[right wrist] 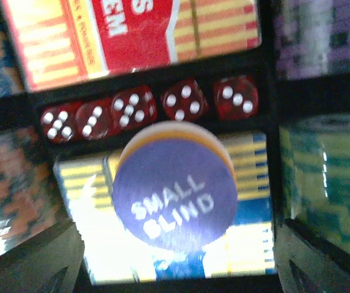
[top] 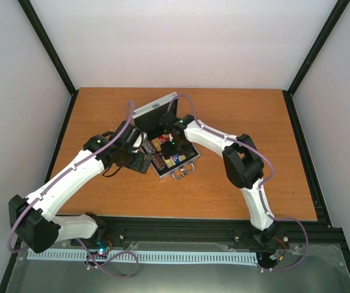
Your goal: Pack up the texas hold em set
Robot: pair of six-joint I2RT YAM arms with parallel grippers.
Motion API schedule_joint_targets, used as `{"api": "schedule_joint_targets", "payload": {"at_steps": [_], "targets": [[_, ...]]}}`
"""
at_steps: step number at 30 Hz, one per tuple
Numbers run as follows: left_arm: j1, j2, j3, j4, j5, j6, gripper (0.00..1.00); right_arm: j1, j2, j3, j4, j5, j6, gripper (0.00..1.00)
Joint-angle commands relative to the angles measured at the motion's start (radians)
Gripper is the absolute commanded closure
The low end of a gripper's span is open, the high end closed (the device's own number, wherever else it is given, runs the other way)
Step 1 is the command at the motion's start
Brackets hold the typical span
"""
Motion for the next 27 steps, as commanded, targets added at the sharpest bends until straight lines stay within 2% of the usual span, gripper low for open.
{"api": "schedule_joint_targets", "payload": {"at_steps": [1,3,6,9,16,20,24,27], "targets": [[0.002,-0.021,0.091,-0.024,0.019,0.031,0.0,-0.003,-0.144,-0.045,0.014,-0.024,0.022,0.11],[0.002,-0.02,0.136,-0.031,0.032,0.044,0.0,-0.003,-0.194,-0.058,0.009,-0.016,0.025,0.09],[0.003,0.008,0.252,-0.055,-0.005,0.073,0.0,-0.011,-0.263,-0.091,-0.013,0.026,0.032,0.0],[0.008,0.071,0.437,-0.063,-0.068,0.104,0.0,-0.053,-0.339,-0.166,-0.004,0.046,0.048,0.0],[0.046,0.355,0.825,-0.058,-0.094,0.142,0.0,-0.217,-0.479,-0.332,0.066,0.01,0.021,0.0],[0.128,0.506,0.987,-0.042,-0.014,0.09,0.02,-0.254,-0.505,-0.358,0.066,0.017,-0.036,0.0],[0.222,0.632,1.059,-0.014,0.043,0.025,0.09,-0.285,-0.524,-0.393,0.063,0.003,-0.072,0.0],[0.26,0.689,1.06,0.027,0.104,-0.015,0.21,-0.317,-0.545,-0.437,0.073,-0.01,-0.089,0.0]]}}
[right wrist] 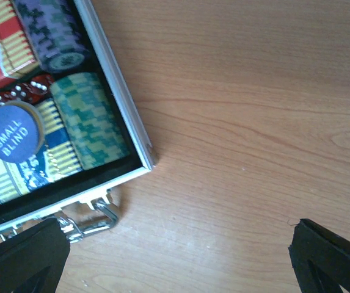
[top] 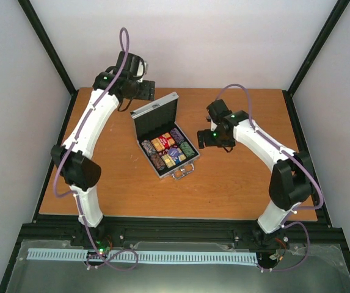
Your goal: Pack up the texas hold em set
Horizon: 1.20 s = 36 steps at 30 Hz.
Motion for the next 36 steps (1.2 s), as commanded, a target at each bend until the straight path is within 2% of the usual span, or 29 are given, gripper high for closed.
{"api": "schedule_joint_targets", "payload": {"at_steps": [1,3,5,6,11,22,26,31,32,33,36], "targets": [[0.057,0.065,0.048,0.052,0.096,-0.075,0.28,-0.055,-0.058,-0.06,0.018,-0.021,-0.054,0.0],[0.059,0.085,0.046,0.074,0.104,-0.093,0.53,-0.073,-0.066,-0.081,0.018,-0.03,-0.063,0.0],[0.061,0.101,0.037,0.094,0.1,-0.118,0.91,-0.088,-0.074,-0.098,0.02,-0.037,-0.067,0.0],[0.062,0.111,0.037,0.098,0.113,-0.127,0.98,-0.094,-0.078,-0.107,0.02,-0.04,-0.071,0.0],[0.062,0.136,0.01,0.09,0.259,-0.157,0.99,-0.114,-0.081,-0.135,0.014,-0.06,-0.09,0.0],[0.057,-0.073,-0.471,0.266,0.507,-0.249,0.99,-0.118,-0.168,-0.261,0.031,-0.156,-0.058,0.0],[0.038,-0.162,-0.595,0.307,0.572,-0.274,0.99,-0.118,-0.237,-0.352,0.096,-0.285,-0.047,0.0],[0.036,-0.199,-0.649,0.307,0.583,-0.266,0.99,-0.118,-0.289,-0.44,0.18,-0.458,-0.076,0.0],[0.035,-0.202,-0.656,0.311,0.595,-0.267,0.97,-0.117,-0.291,-0.444,0.19,-0.48,-0.088,0.0],[0.032,-0.206,-0.665,0.322,0.607,-0.269,0.91,-0.116,-0.291,-0.447,0.201,-0.503,-0.099,0.0],[0.022,-0.221,-0.71,0.366,0.647,-0.286,0.66,-0.116,-0.288,-0.442,0.241,-0.572,-0.123,0.0]]}}
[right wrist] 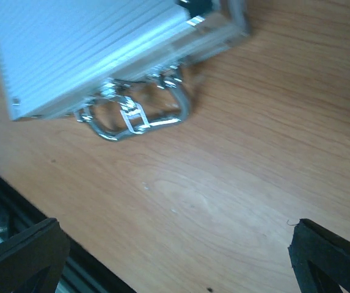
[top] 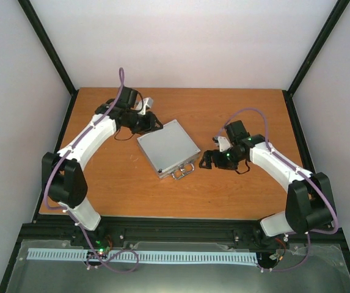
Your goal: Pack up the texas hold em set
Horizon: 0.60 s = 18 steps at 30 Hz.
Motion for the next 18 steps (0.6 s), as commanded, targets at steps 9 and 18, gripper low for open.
{"api": "schedule_joint_targets", "payload": {"at_steps": [9,18], "targets": [[-0.029,-0.018,-0.238,0.237,0.18,-0.065,0.0,0.064,0.097,-0.024,0.244,-0.265,-0.05,0.0],[-0.03,0.019,-0.244,0.256,0.233,-0.079,0.0,0.159,0.147,-0.094,0.413,-0.261,-0.01,0.0]]}}
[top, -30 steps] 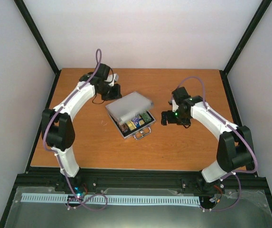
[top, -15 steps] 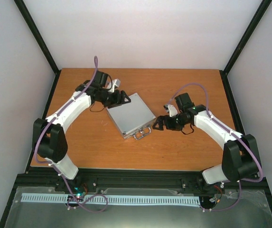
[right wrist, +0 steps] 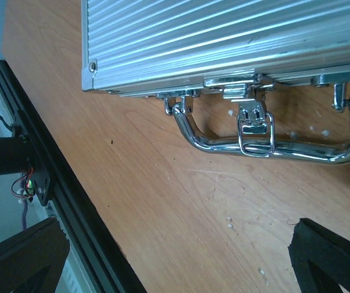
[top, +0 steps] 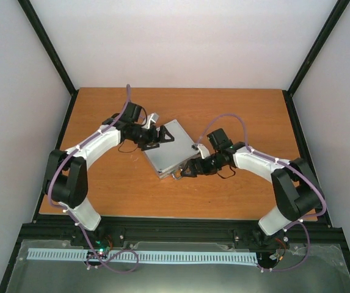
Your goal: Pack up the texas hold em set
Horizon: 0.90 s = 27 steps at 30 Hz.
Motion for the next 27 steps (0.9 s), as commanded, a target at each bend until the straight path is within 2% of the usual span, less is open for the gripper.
{"api": "schedule_joint_targets", "payload": {"at_steps": [1,10,21,27], "targets": [[-0.009,0.038,0.009,0.058,0.065,-0.023,0.0,0.018,0.014,-0.039,0.131,-0.013,0.017,0.0],[-0.008,0.153,0.017,0.089,0.112,-0.006,0.0,0.053,0.099,-0.024,0.226,0.027,-0.002,0.0],[-0.008,0.183,0.003,0.035,0.101,0.029,0.0,0.108,0.114,-0.01,0.289,0.112,0.02,0.0],[-0.008,0.194,0.002,0.019,0.093,0.042,0.0,0.128,0.127,0.008,0.289,0.22,0.003,0.0]]}}
